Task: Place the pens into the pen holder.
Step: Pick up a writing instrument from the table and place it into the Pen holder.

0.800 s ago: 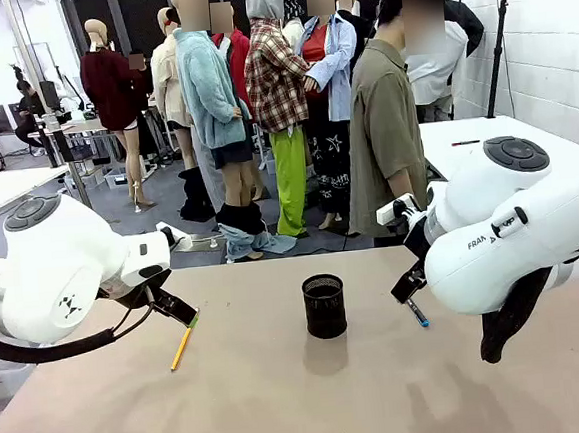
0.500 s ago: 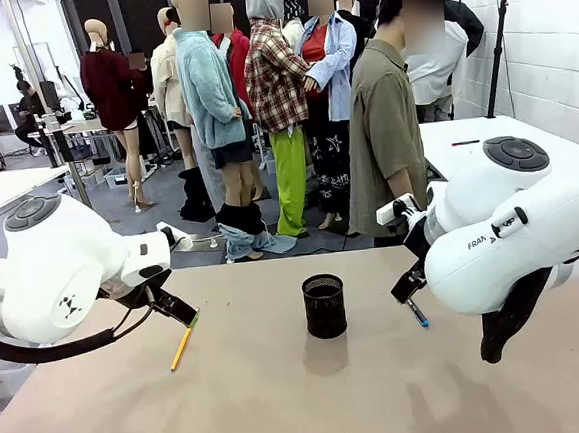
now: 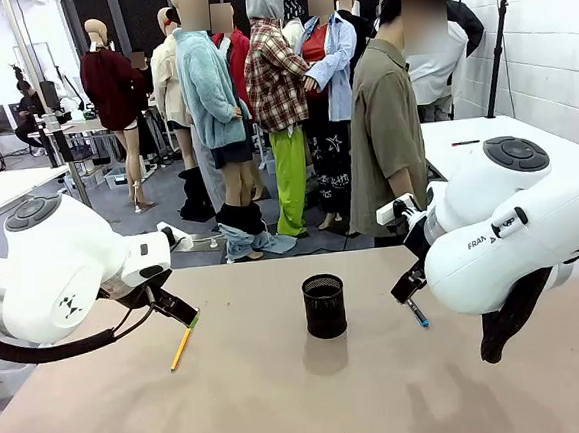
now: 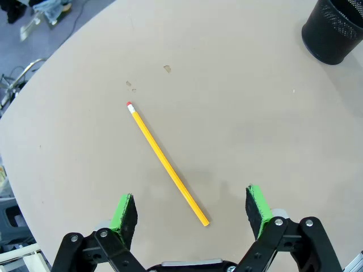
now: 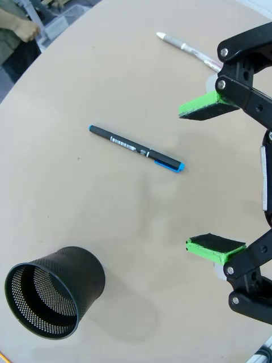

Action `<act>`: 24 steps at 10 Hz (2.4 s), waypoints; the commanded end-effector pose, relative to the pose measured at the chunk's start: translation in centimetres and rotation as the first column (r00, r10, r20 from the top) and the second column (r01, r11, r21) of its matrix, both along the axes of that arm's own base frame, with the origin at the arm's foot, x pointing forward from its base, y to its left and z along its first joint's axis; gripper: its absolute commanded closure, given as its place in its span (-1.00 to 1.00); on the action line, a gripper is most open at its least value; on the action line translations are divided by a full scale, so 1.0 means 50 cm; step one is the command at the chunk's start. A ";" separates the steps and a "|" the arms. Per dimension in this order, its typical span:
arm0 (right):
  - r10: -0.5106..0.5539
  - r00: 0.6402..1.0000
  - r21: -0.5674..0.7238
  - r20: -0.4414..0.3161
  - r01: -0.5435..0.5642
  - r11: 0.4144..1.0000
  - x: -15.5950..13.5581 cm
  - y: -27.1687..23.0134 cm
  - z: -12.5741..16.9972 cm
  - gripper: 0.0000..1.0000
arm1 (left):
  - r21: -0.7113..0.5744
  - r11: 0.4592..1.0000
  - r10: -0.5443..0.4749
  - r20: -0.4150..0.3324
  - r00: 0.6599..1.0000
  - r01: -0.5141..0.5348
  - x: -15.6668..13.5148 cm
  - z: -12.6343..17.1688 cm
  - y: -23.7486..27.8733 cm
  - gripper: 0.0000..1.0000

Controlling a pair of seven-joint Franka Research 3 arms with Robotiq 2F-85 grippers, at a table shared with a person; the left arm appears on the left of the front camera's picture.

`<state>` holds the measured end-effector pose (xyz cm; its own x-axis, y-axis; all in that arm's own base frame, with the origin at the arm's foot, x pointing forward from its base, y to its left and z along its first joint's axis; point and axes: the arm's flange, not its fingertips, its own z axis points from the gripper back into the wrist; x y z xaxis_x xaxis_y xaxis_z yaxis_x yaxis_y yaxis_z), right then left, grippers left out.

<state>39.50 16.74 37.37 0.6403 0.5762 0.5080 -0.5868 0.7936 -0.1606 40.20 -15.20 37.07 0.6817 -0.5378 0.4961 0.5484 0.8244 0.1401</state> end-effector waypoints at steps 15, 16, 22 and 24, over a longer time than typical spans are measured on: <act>-0.455 0.774 -0.199 -0.440 0.411 0.890 0.272 -0.298 -0.061 -1.00 | -0.001 1.000 0.003 0.000 1.000 -0.003 0.001 0.001 0.002 -1.00; -0.434 0.800 -0.172 -0.415 0.399 0.900 0.276 -0.298 -0.067 -1.00 | -0.001 1.000 0.003 0.000 1.000 -0.003 0.001 0.001 0.002 -1.00; -0.439 0.775 -0.206 -0.455 0.388 0.899 0.300 -0.288 -0.082 -1.00 | -0.001 1.000 0.003 0.000 1.000 -0.003 0.001 0.001 0.002 -1.00; -0.452 0.760 -0.225 -0.467 0.393 0.892 0.317 -0.287 -0.094 -1.00 | -0.001 1.000 0.003 0.000 1.000 -0.003 0.001 0.001 0.002 -1.00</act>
